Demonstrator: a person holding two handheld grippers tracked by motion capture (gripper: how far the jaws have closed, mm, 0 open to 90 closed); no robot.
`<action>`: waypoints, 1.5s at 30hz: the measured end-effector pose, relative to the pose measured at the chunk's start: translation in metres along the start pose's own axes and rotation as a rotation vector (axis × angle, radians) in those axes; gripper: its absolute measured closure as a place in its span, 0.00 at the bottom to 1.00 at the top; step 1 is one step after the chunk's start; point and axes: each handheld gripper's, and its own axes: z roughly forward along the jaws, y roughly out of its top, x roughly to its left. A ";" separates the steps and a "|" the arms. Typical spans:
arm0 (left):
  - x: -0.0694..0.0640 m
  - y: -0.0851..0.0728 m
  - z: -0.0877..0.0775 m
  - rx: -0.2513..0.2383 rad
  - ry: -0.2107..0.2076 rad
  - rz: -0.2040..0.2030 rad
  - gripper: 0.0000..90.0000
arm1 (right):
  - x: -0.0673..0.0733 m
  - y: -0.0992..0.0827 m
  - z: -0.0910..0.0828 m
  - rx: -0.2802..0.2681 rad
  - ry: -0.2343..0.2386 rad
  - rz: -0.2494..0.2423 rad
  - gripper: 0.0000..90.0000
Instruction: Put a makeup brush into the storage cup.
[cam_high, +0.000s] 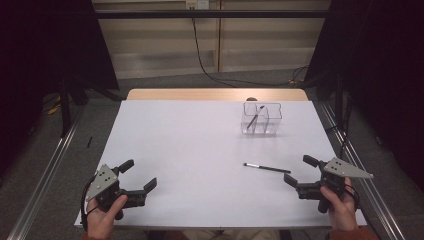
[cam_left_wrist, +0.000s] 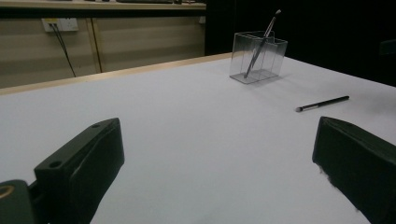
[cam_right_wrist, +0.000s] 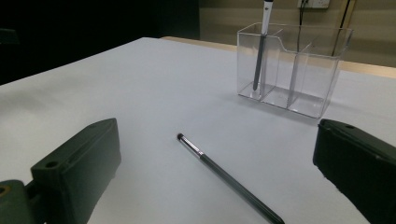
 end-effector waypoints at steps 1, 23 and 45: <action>0.000 0.000 0.000 0.000 0.000 0.000 0.02 | 0.000 0.000 0.001 0.003 0.003 -0.002 0.00; 0.000 0.000 0.002 0.010 -0.005 0.007 0.02 | -0.004 0.031 0.039 0.157 0.140 -0.040 0.02; -0.001 0.000 0.002 0.012 -0.011 0.008 0.02 | -0.004 0.052 0.094 0.369 0.201 -0.132 0.07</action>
